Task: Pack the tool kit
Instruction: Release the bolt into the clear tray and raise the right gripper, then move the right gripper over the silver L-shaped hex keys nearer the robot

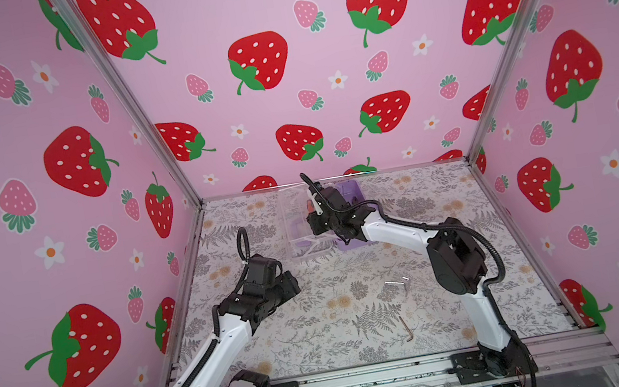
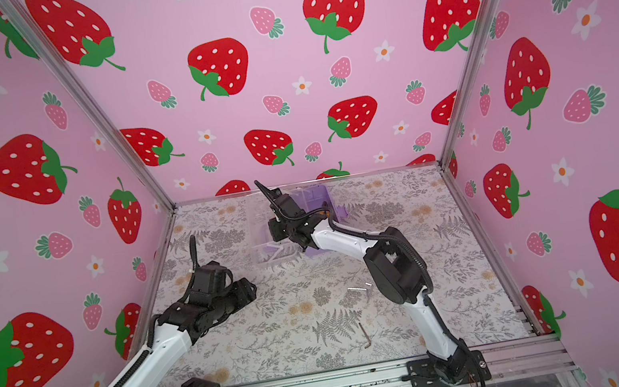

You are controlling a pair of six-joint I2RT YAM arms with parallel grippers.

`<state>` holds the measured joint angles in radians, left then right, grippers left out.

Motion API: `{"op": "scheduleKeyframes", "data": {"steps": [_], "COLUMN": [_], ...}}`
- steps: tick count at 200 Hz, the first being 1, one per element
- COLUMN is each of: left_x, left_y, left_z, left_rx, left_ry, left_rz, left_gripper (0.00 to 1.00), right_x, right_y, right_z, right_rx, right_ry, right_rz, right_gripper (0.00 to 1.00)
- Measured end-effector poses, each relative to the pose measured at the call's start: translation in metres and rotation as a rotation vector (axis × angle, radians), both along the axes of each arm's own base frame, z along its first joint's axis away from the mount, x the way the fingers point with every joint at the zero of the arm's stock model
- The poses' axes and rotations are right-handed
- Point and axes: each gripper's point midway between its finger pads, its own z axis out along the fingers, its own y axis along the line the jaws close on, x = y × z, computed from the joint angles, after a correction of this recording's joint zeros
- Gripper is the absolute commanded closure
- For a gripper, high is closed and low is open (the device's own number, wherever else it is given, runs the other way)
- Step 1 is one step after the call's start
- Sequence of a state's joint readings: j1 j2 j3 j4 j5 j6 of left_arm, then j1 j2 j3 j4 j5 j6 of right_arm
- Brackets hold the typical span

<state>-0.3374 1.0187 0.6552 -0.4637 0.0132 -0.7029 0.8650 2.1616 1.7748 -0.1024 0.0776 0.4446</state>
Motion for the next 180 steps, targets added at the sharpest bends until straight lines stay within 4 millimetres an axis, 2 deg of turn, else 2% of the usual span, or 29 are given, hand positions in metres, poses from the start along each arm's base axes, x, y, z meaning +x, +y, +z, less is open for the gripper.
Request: {"op": "scheduleKeyframes", "data": {"steps": [19,33,45,63,90,110,123,154,180], "left_x": [-0.002,-0.004,-0.008,-0.014,-0.021,-0.019,-0.014,-0.002,0.004], "left_y": [-0.005,-0.008,-0.015,-0.034,-0.058,-0.069,-0.077,-0.103,-0.125], "left_z": [-0.002,-0.003,-0.003,-0.002,-0.013,-0.023,-0.024,-0.012,-0.004], "left_rx": [-0.020,-0.026,-0.027,-0.022,0.013,0.041,0.048,0.037,0.036], "left_ry": [0.002,0.000,-0.001,-0.014,0.018,0.065,0.073,0.038,0.014], "left_rz": [-0.018,-0.033,-0.061,-0.128,-0.212,-0.239,-0.248,-0.280,-0.317], "left_gripper": [0.24,0.24,0.24,0.24,0.24,0.25,0.25,0.25,0.25], "right_x": [-0.009,-0.023,-0.036,-0.063,-0.103,-0.126,-0.139,-0.178,-0.203], "right_y": [-0.009,-0.025,-0.048,-0.091,-0.153,-0.186,-0.205,-0.243,-0.261], "right_z": [0.004,0.013,0.025,0.046,0.056,0.042,0.024,-0.023,-0.054], "right_rx": [-0.009,-0.025,-0.031,-0.020,0.007,-0.008,-0.036,-0.109,-0.154], "right_ry": [-0.012,-0.035,-0.065,-0.120,-0.150,-0.125,-0.089,0.025,0.125], "right_rz": [0.003,0.000,-0.018,-0.063,-0.124,-0.160,-0.184,-0.212,-0.216], "right_gripper": [0.65,0.65,0.63,0.60,0.55,0.52,0.51,0.49,0.49]}}
